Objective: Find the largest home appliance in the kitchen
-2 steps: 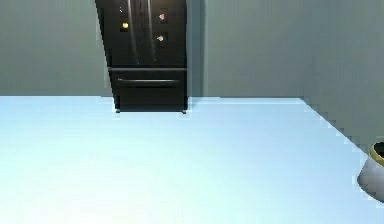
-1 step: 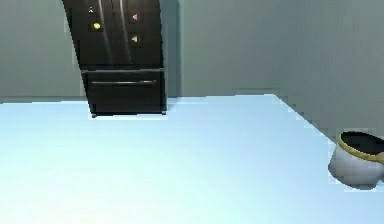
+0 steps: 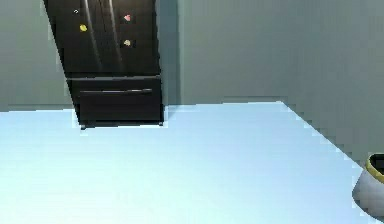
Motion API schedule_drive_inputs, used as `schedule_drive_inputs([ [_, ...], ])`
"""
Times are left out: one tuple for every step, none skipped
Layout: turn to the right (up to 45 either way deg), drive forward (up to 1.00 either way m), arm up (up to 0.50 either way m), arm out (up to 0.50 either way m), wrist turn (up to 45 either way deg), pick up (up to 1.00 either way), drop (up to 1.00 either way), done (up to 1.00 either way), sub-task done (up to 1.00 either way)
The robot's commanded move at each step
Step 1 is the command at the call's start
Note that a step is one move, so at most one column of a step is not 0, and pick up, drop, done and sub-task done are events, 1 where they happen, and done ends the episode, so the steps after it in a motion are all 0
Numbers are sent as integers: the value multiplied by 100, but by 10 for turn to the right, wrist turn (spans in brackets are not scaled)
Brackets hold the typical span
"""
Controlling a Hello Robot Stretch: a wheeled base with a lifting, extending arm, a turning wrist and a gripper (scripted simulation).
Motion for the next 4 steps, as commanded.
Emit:
schedule_drive_inputs([
  [0, 100, 0, 0, 0, 0, 0, 0, 0],
  [0, 90, 0, 0, 0, 0, 0, 0, 0],
  [-450, 0, 0, 0, 0, 0, 0, 0, 0],
  [0, 0, 0, 0, 0, 0, 0, 100, 0],
])
